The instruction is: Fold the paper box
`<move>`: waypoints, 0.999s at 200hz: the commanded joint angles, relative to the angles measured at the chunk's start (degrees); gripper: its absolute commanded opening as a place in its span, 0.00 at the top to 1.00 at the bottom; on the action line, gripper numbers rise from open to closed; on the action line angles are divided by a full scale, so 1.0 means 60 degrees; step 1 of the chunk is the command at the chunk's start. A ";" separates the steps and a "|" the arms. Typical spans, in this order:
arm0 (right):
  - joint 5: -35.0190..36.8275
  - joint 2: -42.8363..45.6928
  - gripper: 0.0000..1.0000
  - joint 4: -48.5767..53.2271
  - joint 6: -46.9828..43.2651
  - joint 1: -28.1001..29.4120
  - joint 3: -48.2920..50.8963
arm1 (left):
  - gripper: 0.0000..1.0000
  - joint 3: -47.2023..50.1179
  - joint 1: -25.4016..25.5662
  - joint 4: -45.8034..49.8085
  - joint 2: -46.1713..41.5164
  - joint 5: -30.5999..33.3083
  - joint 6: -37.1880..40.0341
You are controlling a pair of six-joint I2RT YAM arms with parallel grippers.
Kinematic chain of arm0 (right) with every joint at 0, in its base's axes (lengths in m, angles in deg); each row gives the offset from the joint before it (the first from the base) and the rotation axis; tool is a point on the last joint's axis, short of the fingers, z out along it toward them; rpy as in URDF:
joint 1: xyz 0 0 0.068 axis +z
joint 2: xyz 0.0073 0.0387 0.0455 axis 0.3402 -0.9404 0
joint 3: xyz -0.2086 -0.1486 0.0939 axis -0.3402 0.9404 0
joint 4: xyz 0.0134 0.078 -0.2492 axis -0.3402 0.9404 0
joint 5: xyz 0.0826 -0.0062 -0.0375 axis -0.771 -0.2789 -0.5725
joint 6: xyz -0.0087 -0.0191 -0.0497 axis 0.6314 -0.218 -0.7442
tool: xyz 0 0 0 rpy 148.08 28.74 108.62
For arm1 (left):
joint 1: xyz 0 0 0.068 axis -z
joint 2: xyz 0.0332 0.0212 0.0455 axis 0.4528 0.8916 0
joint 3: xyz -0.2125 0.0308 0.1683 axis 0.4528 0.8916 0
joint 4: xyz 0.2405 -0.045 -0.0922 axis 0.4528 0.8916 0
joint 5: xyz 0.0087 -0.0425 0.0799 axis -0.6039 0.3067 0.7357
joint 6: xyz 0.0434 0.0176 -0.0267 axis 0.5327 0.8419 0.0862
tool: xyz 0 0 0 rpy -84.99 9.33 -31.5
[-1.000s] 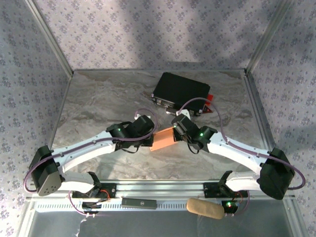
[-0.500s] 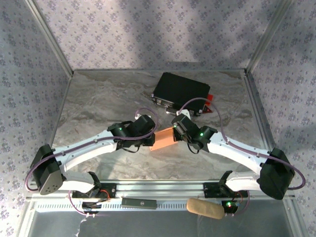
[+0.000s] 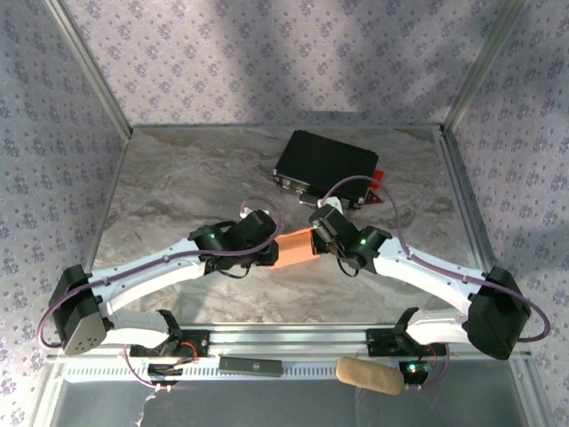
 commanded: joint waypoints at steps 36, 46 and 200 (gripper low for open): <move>-0.0044 -0.0006 1.00 0.0260 0.0212 -0.0032 -0.0155 | 0.73 -0.0206 0.0072 0.0597 -0.0125 0.0726 0.0091; -0.0044 -0.0004 1.00 0.0262 0.0212 -0.0031 -0.0151 | 0.71 -0.0381 0.0071 0.1010 -0.0302 0.1102 0.0182; -0.0029 -0.0036 1.00 0.0276 0.0211 -0.0031 -0.0178 | 0.68 -0.1201 -0.1104 0.0716 0.1083 -0.0903 0.1582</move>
